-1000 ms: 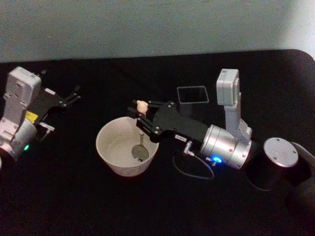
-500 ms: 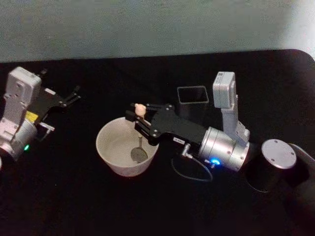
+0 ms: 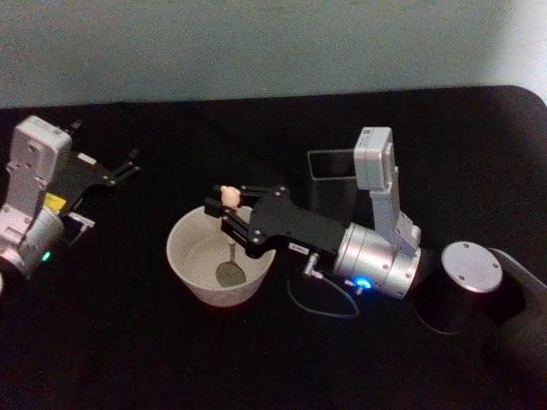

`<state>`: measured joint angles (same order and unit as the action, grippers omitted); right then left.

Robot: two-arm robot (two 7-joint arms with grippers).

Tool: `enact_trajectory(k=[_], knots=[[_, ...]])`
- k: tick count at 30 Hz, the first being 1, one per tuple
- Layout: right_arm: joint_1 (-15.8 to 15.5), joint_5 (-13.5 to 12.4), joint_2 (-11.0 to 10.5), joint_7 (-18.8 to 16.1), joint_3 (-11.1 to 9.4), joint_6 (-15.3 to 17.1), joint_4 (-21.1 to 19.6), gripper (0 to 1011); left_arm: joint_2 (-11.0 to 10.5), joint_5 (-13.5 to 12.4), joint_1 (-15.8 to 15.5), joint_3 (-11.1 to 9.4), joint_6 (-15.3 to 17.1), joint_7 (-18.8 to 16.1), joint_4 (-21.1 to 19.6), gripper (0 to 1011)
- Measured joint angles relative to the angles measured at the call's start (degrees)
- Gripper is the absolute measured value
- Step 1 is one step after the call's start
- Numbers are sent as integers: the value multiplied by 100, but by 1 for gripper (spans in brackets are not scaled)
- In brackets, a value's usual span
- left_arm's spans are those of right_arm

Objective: Pick up the stirring spoon with one hand, stir inside the cup, then place it back in its original position.

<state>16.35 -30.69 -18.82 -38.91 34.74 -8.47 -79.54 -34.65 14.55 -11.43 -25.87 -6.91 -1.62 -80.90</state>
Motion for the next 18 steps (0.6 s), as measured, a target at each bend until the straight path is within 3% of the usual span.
enact_trajectory(k=[18], knots=[[275,126,328,125,44,-28,465,187,0,0,0,0,0,0,0,1001]])
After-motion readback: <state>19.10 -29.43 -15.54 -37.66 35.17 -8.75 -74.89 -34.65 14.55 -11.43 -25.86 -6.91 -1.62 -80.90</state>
